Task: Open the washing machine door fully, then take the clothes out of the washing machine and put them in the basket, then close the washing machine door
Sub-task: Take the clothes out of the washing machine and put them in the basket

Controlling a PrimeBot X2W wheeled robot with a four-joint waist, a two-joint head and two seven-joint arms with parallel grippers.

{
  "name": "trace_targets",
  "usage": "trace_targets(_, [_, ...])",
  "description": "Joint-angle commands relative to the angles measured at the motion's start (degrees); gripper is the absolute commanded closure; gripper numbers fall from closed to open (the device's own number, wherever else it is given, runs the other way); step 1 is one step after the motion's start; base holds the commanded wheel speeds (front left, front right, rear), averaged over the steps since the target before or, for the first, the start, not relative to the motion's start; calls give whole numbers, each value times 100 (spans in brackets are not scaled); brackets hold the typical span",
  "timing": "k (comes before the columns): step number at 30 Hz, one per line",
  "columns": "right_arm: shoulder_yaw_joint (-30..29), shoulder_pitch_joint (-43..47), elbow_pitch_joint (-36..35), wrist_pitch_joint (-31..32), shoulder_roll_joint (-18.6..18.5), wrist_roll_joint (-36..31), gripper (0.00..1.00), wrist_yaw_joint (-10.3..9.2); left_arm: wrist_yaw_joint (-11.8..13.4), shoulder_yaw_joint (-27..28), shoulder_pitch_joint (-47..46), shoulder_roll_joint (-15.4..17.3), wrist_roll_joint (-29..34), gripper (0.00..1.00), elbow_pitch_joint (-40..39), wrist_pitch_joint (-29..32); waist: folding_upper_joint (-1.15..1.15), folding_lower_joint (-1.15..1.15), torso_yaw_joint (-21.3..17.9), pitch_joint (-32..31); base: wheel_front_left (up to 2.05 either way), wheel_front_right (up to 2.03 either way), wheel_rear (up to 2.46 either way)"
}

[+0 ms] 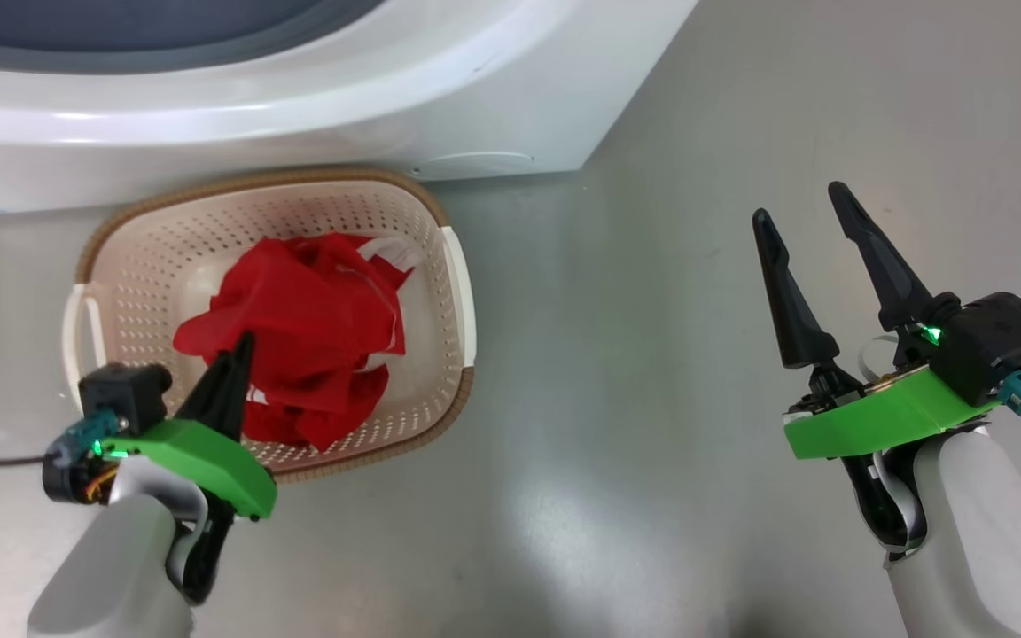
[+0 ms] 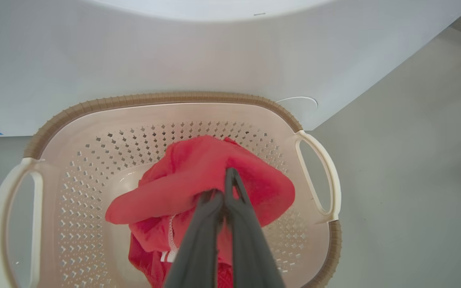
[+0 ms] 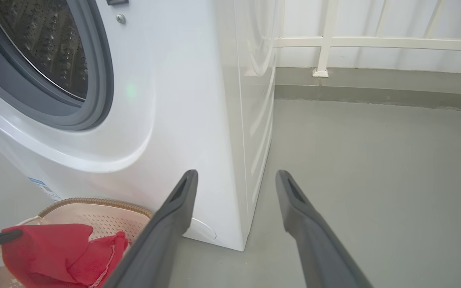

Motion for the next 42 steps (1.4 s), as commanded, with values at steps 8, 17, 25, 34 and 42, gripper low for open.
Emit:
trace_targets(8, [126, -82, -169, -27, 87, -51, 0, 9, -18, -325, -693, 130, -166, 100, 1155, -53, 0, 0, -147, 239, 0, 0, 0])
trace_targets(17, [238, -172, -150, -27, 161, -62, 0, 9, -18, -785, -1265, 139, -415, 100, 2070, -53, 0, 0, -288, 340, 0, 0, 0])
trace_targets(25, [256, -157, -132, -27, 174, -52, 0, 9, -18, -1093, -1532, 200, -750, 54, 2442, -53, 0, 0, -359, 343, 0, 0, 0])
trace_targets(34, [200, -106, -108, -27, 155, -62, 0, 9, -18, -1117, -1516, 318, -897, 0, 2157, -53, 0, 0, -260, 241, 0, 0, 0])
trace_targets(42, [186, -49, -77, -27, 97, -49, 0, 9, -18, -821, -1375, 368, -789, 0, 1720, -53, 0, 0, -154, 97, 0, 0, 0])
